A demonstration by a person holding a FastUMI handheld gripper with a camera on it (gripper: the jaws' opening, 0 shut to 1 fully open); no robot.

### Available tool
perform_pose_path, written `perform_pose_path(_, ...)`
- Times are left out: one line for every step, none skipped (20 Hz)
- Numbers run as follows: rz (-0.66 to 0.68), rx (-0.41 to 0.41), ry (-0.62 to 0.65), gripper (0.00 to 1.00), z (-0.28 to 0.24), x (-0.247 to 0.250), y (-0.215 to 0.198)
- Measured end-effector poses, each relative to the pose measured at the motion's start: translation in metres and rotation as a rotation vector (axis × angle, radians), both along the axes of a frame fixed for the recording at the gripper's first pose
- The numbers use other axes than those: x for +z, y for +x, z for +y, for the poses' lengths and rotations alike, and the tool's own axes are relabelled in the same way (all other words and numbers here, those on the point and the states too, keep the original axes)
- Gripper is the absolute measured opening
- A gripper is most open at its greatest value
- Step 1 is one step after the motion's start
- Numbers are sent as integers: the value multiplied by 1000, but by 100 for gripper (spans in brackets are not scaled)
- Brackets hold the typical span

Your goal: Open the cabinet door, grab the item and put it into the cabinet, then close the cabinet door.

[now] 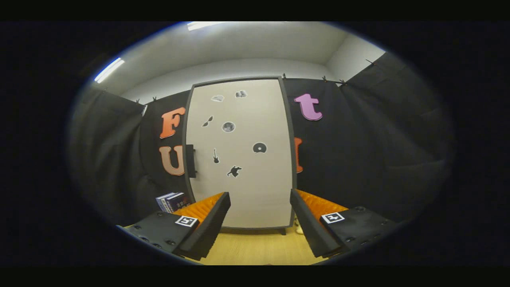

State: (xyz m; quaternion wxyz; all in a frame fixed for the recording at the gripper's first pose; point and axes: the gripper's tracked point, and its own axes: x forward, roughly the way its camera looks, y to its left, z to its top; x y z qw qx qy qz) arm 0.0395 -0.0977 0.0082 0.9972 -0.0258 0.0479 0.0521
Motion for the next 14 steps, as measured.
perform_pose_path(4,-11,-3,98,-11,0,-10)
perform_pose_path(7,-23,-3,98,-21,2,-17)
perform_pose_path(7,-34,-4,98,-32,2,-25)
perform_pose_path(5,-47,-7,98,-41,3,-31)
perform_pose_path(1,-62,-12,98,-51,4,-38)
perform_pose_path(0,-75,-17,98,-59,4,-42)
perform_pose_path(1,-85,-20,98,-66,3,-47)
perform_pose_path(3,-92,-20,98,-73,2,-53)
perform_pose_path(7,-97,-18,98,-78,1,-57)
perform_pose_path(11,-101,-17,98,-83,-1,-61)
perform_pose_path(17,-106,-17,98,-87,-4,-64)
perform_pose_path(25,-113,-19,98,-92,-7,-66)
perform_pose_path(31,-119,-20,98,-96,-11,-67)
perform_pose_path(40,-123,-18,98,-100,-14,-69)
